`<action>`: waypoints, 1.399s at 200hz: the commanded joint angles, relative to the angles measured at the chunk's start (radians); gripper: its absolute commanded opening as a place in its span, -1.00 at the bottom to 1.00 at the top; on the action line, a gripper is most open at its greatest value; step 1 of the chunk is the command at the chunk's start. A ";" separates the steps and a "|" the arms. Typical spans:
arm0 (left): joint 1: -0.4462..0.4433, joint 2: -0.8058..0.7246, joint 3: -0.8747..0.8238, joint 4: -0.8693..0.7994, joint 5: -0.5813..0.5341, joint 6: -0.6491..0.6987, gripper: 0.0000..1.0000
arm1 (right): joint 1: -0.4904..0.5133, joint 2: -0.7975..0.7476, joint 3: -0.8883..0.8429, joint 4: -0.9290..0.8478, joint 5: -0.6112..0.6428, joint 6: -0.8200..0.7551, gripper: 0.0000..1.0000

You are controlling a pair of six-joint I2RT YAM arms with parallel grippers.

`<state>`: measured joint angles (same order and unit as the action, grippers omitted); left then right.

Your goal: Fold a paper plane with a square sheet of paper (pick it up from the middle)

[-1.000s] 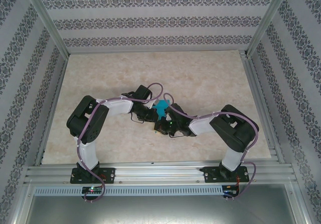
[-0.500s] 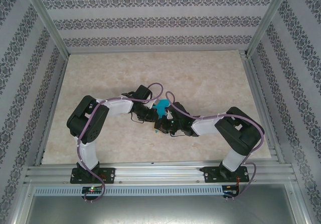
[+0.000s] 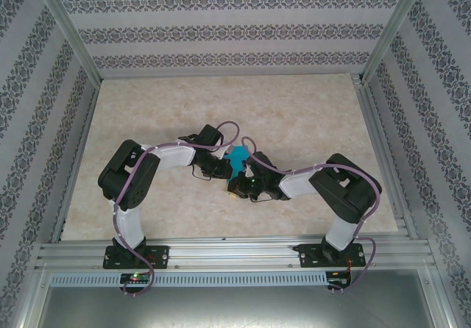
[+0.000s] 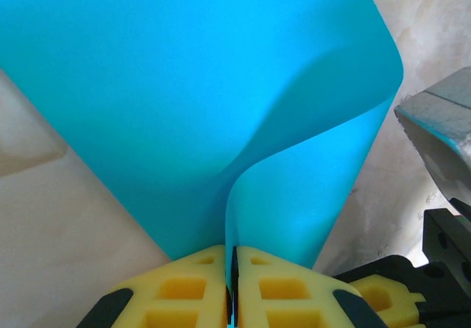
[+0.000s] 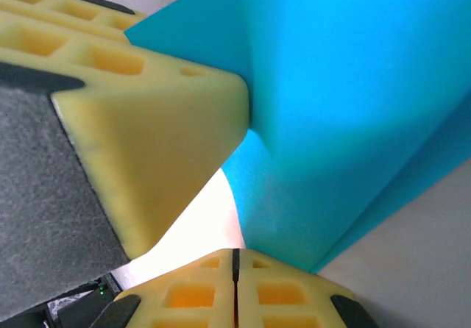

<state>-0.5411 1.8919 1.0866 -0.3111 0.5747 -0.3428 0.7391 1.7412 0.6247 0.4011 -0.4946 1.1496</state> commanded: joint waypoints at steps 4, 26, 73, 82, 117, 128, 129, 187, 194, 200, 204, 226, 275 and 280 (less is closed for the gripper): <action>-0.003 0.036 0.013 -0.054 -0.009 0.028 -0.75 | -0.035 -0.079 -0.027 -0.028 0.016 -0.015 -0.86; -0.003 0.034 0.011 -0.058 -0.011 0.031 -0.75 | -0.072 -0.116 -0.024 -0.061 0.010 -0.041 -0.86; -0.003 0.036 0.015 -0.060 -0.011 0.032 -0.75 | -0.121 -0.103 0.006 -0.048 -0.043 -0.055 -0.86; -0.003 0.035 0.016 -0.060 -0.012 0.031 -0.75 | -0.118 -0.091 0.021 -0.049 -0.048 -0.055 -0.86; -0.003 0.037 0.017 -0.057 -0.010 0.028 -0.75 | -0.113 -0.041 0.050 -0.043 -0.048 -0.048 -0.87; -0.002 0.038 0.019 -0.058 -0.009 0.028 -0.75 | -0.116 -0.032 0.050 -0.040 -0.041 -0.046 -0.87; -0.003 0.038 0.019 -0.058 -0.009 0.028 -0.75 | -0.114 -0.031 0.050 -0.039 -0.039 -0.045 -0.87; -0.003 0.042 0.021 -0.063 -0.006 0.033 -0.75 | -0.109 0.010 0.047 -0.029 -0.046 -0.038 -0.87; -0.002 0.042 0.021 -0.063 -0.005 0.034 -0.74 | -0.109 0.014 0.047 -0.025 -0.051 -0.037 -0.87; -0.002 0.042 0.021 -0.063 -0.004 0.032 -0.74 | -0.109 0.015 0.046 -0.025 -0.053 -0.038 -0.87; -0.002 0.041 0.021 -0.063 -0.004 0.033 -0.74 | -0.110 0.015 0.046 -0.026 -0.052 -0.039 -0.87; -0.003 0.042 0.020 -0.065 -0.006 0.032 -0.74 | -0.109 0.019 0.037 -0.056 -0.034 -0.057 -0.87; -0.003 0.043 0.021 -0.070 -0.008 0.039 -0.74 | -0.112 0.065 0.004 -0.030 -0.025 -0.053 -0.87; -0.003 0.043 0.021 -0.072 -0.010 0.039 -0.75 | -0.114 0.057 0.006 -0.038 -0.023 -0.055 -0.87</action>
<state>-0.5411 1.9022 1.1023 -0.3313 0.5758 -0.3389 0.6189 1.7699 0.6540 0.3790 -0.5381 1.1149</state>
